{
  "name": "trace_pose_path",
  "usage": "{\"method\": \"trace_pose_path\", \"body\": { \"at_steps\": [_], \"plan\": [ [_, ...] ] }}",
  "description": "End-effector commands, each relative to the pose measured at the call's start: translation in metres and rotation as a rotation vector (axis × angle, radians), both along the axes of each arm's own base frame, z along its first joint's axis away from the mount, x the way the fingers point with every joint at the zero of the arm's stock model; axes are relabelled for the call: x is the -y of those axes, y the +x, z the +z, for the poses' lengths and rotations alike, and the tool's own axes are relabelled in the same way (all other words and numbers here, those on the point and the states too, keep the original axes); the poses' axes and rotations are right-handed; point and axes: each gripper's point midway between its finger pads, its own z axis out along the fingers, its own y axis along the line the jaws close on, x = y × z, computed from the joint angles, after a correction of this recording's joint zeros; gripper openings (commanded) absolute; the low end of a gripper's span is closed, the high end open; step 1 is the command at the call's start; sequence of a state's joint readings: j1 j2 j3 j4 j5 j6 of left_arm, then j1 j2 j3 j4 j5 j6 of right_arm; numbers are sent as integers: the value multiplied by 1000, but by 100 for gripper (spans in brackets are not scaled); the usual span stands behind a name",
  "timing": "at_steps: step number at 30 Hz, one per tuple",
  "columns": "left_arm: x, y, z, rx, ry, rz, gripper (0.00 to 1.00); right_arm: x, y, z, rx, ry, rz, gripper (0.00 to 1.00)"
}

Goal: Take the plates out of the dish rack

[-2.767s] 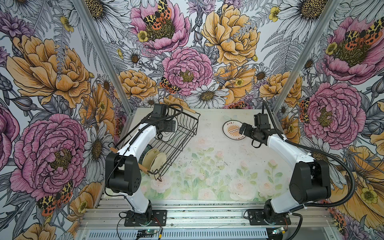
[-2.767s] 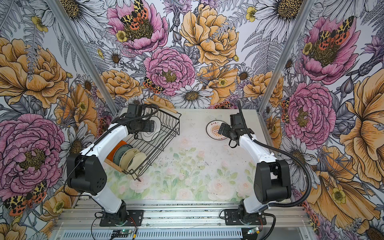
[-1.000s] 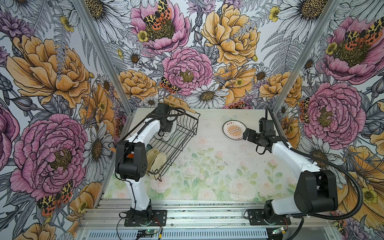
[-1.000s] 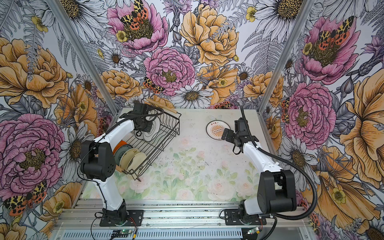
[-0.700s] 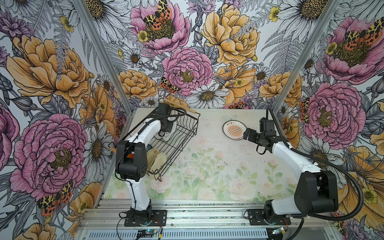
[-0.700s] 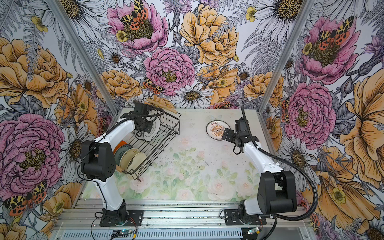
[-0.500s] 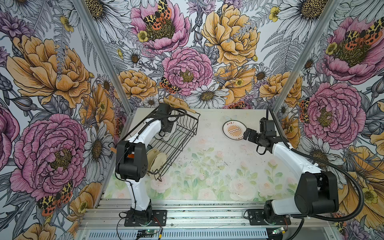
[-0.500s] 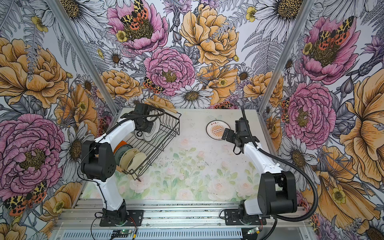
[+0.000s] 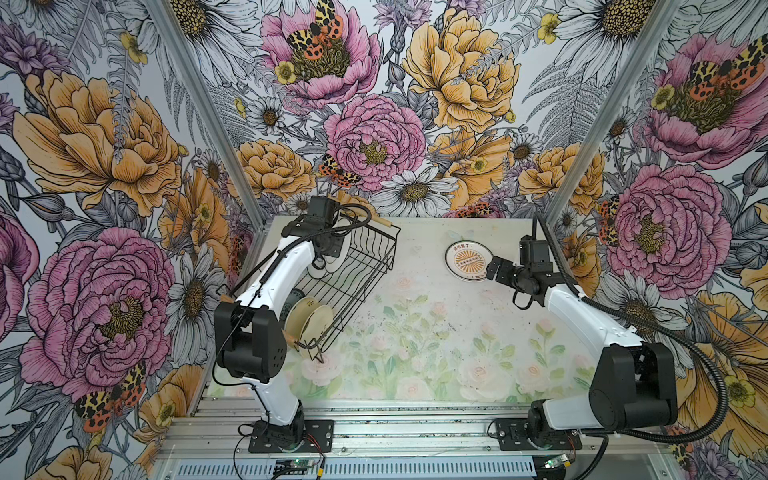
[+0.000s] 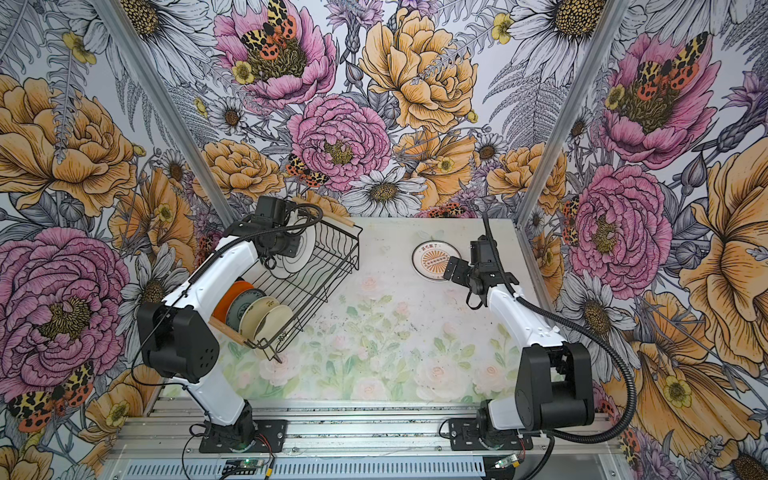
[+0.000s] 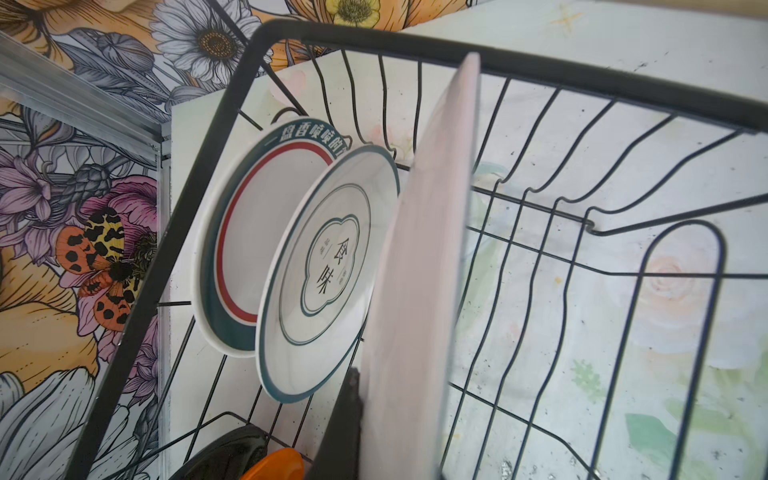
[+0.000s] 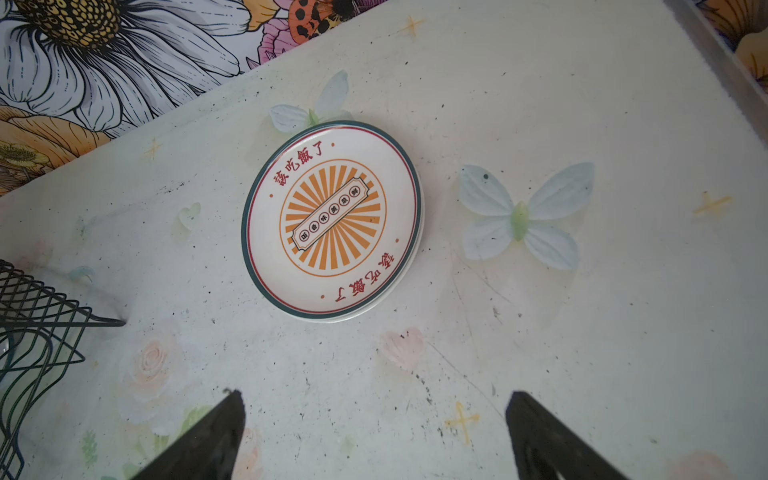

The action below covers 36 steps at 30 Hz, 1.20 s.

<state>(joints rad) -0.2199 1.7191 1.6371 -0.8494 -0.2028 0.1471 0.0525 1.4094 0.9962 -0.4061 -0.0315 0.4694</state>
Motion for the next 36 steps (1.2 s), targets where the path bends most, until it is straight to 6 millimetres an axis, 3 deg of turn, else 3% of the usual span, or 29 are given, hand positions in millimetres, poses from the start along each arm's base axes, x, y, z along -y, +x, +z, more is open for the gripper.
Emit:
{"method": "trace_pose_path", "body": {
  "at_steps": [1, 6, 10, 16, 21, 26, 33, 36],
  "plan": [
    [0, -14, 79, 170, -85, 54, 0, 3, 4, 26, 87, -4, -6, 99],
    [16, -51, 154, 311, -300, 90, 0, 14, 0, 44, 137, -34, -60, 99],
    [15, -78, 177, 353, -506, 193, 0, 18, -2, 63, 199, -24, -95, 99],
    [40, -112, 155, 325, -811, 306, 0, -6, 2, 97, 320, 116, -22, 99],
    [51, -129, 128, 388, -1026, 353, 0, -40, 1, 100, 381, 310, 87, 100],
    [64, -133, 97, 355, -1123, 353, 0, -91, -11, 98, 437, 591, 229, 100],
    [93, -131, 78, 262, -1312, 275, 0, -191, -48, 102, 449, 711, 471, 99],
    [98, -133, 70, 237, -1348, 268, 0, -221, -65, 109, 484, 771, 500, 100]
  ]
}}
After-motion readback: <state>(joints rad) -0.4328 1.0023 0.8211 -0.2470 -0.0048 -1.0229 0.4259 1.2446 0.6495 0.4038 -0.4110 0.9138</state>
